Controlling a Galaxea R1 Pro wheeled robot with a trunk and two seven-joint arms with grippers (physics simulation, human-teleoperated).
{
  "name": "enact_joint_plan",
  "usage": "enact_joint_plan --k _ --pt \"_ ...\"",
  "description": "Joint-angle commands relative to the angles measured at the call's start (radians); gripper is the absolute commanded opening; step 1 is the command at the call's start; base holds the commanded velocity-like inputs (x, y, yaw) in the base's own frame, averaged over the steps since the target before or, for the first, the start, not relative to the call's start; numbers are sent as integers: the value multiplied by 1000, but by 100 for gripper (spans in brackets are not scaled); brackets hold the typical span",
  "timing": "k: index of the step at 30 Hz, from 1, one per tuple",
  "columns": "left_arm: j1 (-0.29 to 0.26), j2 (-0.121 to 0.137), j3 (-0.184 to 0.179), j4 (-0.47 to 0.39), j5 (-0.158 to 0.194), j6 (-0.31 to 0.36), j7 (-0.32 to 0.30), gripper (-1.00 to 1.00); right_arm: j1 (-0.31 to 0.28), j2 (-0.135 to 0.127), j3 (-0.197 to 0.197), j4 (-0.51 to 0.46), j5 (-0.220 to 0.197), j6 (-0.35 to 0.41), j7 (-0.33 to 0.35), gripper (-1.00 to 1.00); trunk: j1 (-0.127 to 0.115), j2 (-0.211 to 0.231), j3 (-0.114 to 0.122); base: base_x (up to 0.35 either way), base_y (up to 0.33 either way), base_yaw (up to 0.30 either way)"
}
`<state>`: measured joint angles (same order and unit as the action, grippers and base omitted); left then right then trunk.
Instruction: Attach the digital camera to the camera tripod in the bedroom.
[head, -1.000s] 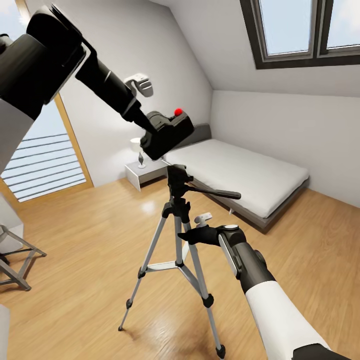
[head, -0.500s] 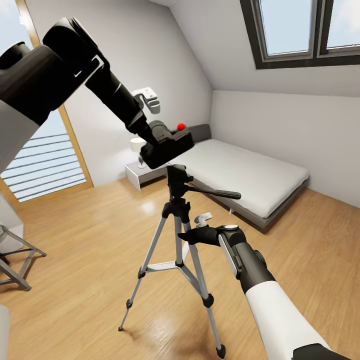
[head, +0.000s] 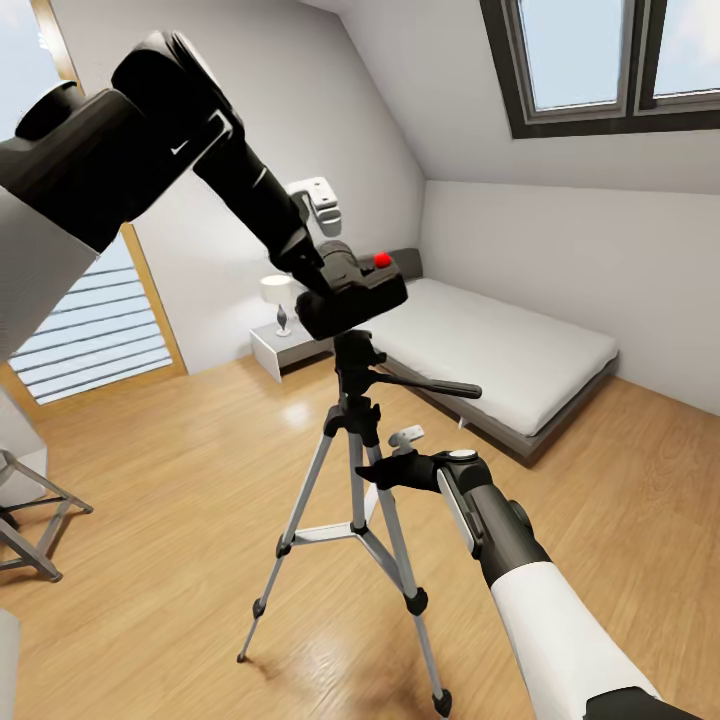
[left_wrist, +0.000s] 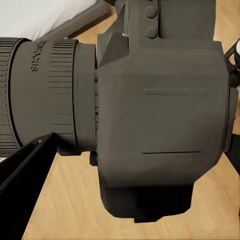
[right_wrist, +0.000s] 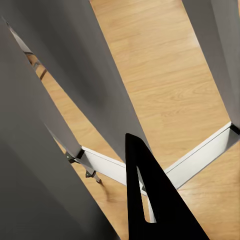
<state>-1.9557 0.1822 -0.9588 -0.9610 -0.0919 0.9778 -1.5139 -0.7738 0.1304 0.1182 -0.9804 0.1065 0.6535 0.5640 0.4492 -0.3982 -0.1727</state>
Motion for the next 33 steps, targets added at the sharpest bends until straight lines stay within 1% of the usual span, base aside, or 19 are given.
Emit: enact_joint_plan --k 1,3,4,6,9,12,14,17,22,24,33 --pt "-2 -6 -2 -1 -21 0 -9 -100 -1 0 -1 14 66 9 -48 -100 1 -2 -2 0 0 0" --pt "-2 -10 -3 -1 -36 -7 -10 -100 -1 0 -1 14 66 9 -48 -100 1 -2 -2 0 0 0" --pt "-7 -13 3 5 -41 -13 -4 -100 -3 -5 -7 -6 7 8 6 -100 1 -2 -2 0 0 0" --pt "-14 -2 14 16 -37 -20 1 -100 -3 -3 -19 0 7 19 6 -100 1 -2 -2 0 0 0" --pt "-14 -2 31 19 -37 -20 1 -100 -3 -3 -36 0 8 18 6 -100 1 -2 -2 0 0 0" --pt "-12 10 26 2 -34 -5 -15 -100 -2 3 -38 6 13 13 4 -100 1 -2 -2 0 0 0" --pt "-12 17 26 -7 -34 0 -17 -100 -2 -1 -39 5 14 9 4 -100 1 -2 -2 0 0 0" --pt "-11 22 26 -14 -37 3 -17 -100 -2 -13 -40 2 2 7 3 -100 1 -2 -2 0 0 0" --pt "-11 23 25 -21 -41 5 -17 -100 -2 -22 -41 -1 -19 6 3 -100 1 -2 -2 0 0 0" --pt "-11 23 25 -22 -46 5 -17 -100 -2 -23 -41 -1 -21 6 2 -100 1 -2 -2 0 0 0" --pt "-11 22 23 -28 -93 6 -20 -100 -2 -24 -40 -1 -24 6 3 -100 1 -2 -2 0 0 0"
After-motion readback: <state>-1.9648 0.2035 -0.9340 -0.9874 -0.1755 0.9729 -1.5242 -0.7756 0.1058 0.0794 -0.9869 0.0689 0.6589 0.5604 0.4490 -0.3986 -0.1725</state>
